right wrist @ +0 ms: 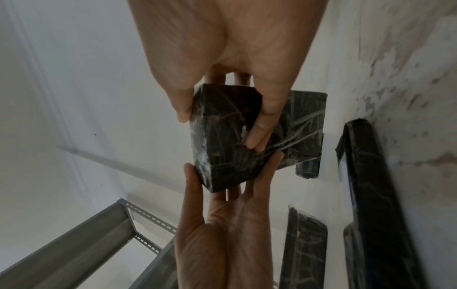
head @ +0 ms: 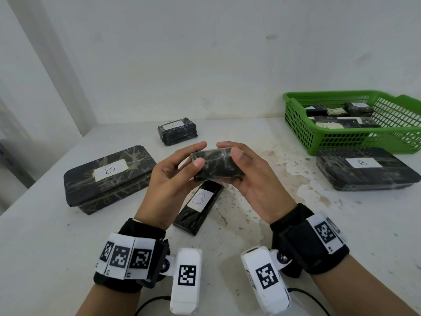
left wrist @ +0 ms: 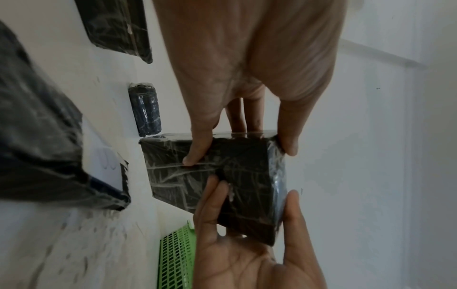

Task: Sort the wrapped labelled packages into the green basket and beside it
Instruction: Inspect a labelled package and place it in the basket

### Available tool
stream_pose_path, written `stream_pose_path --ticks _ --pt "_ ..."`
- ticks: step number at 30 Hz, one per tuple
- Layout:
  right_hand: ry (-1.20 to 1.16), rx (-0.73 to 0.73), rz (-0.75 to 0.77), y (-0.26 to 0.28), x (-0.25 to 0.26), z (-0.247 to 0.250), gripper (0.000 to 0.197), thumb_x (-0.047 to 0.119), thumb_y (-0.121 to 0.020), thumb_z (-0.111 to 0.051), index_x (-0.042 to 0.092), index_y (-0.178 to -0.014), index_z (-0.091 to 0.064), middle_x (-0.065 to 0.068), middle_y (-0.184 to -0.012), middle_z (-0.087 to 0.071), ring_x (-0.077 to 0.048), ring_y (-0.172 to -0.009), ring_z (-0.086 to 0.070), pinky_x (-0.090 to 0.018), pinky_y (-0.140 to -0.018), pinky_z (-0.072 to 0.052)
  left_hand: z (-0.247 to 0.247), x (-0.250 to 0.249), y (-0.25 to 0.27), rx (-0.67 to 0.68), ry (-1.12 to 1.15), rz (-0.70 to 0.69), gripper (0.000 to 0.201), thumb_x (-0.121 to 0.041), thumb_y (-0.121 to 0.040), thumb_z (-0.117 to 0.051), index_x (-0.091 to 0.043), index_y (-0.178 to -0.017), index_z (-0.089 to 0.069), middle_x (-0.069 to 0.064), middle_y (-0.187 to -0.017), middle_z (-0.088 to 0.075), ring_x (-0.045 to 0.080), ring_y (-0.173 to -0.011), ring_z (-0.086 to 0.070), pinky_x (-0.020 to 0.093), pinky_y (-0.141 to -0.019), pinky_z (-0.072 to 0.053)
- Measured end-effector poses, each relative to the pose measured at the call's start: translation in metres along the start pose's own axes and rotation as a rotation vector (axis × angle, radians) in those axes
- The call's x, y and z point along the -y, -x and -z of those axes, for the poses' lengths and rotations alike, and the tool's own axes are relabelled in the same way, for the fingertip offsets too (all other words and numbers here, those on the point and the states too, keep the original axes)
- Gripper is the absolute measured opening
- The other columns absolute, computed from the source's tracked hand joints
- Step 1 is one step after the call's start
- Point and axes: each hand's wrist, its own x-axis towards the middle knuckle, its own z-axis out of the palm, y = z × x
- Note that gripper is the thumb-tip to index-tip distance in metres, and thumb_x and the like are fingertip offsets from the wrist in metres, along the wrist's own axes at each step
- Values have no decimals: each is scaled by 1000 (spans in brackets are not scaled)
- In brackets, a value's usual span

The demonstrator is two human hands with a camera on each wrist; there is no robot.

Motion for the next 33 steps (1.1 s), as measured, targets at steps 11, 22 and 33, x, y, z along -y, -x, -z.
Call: stream_pose_path --ticks 11,22,33 --pt "58 14 20 -1 -7 5 39 28 -79 -76 18 -116 -67 -17 -121 -66 -29 -111 -66 -44 -95 -53 2 6 0 -4 -10 0 52 -17 -73 -74 -9 -123 -64 19 -108 -70 33 -105 -67 44 -96 -54" --pt "103 -9 99 -1 -12 1 41 35 -74 -79 20 -111 -69 -16 -129 -59 -28 -117 -62 -45 -94 -54 3 0 -1 -11 12 -34 49 -18 -73 -72 -3 -119 -64 15 -108 -70 31 -103 -67 41 -86 -58" --pt "177 -109 145 1 -15 -4 36 39 -79 -71 15 -105 -67 -7 -127 -60 -25 -117 -61 -51 -96 -54 3 6 -2 19 -13 -70 46 -17 -75 -71 1 -116 -63 19 -122 -65 33 -109 -64 37 -81 -56"
